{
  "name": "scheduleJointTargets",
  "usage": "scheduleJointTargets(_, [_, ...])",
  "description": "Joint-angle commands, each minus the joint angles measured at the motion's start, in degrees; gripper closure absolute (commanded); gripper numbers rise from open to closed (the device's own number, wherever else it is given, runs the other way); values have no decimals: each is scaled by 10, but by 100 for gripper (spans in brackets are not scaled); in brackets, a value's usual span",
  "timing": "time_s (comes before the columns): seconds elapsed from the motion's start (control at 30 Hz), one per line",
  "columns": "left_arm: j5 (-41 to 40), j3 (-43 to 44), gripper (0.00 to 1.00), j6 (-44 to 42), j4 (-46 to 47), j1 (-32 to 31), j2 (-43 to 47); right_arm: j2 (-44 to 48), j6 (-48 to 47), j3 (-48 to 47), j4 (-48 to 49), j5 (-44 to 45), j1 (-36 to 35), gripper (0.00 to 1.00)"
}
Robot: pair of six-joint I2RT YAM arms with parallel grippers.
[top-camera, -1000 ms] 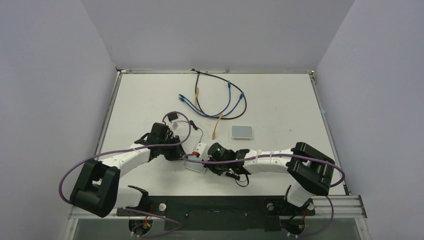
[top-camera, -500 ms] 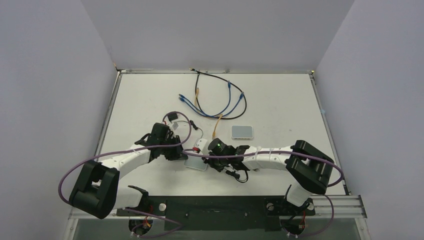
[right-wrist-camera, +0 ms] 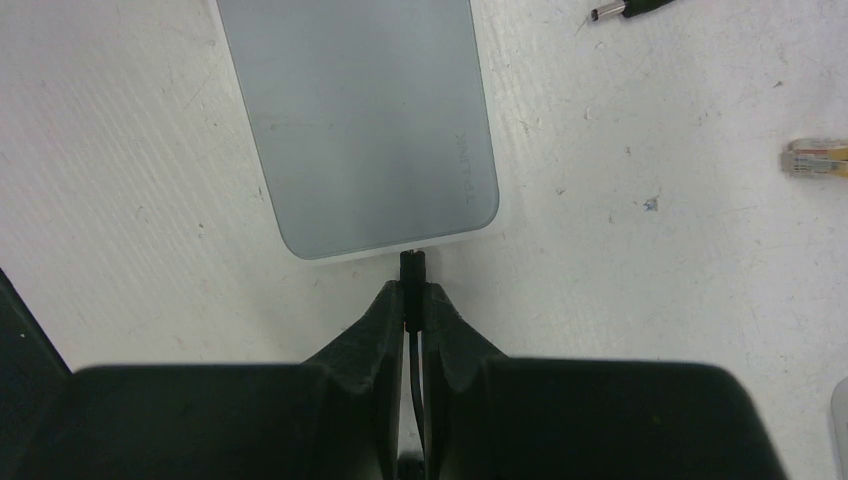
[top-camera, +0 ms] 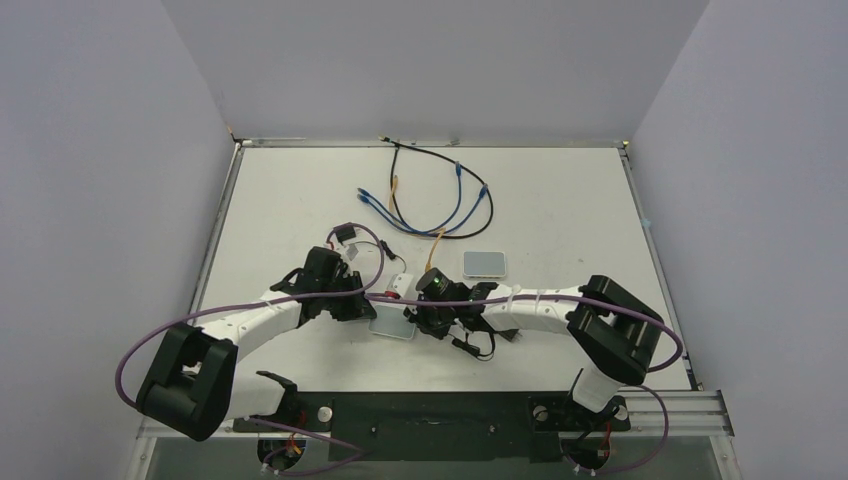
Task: Insert the plug into the switch port
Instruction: Insert the power into the switch port.
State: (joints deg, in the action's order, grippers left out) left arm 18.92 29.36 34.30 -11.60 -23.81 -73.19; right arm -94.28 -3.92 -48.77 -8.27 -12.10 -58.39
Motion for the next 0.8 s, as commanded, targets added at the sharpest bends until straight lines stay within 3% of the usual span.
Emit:
scheduleJointTargets(0.0, [83, -10, 86, 23, 18, -35, 3, -3, -7, -68, 188, -56, -2, 100])
scheduleJointTargets(0.77, [101, -16, 87, 24, 43, -60, 2, -19, -10, -98, 233, -80, 9, 100])
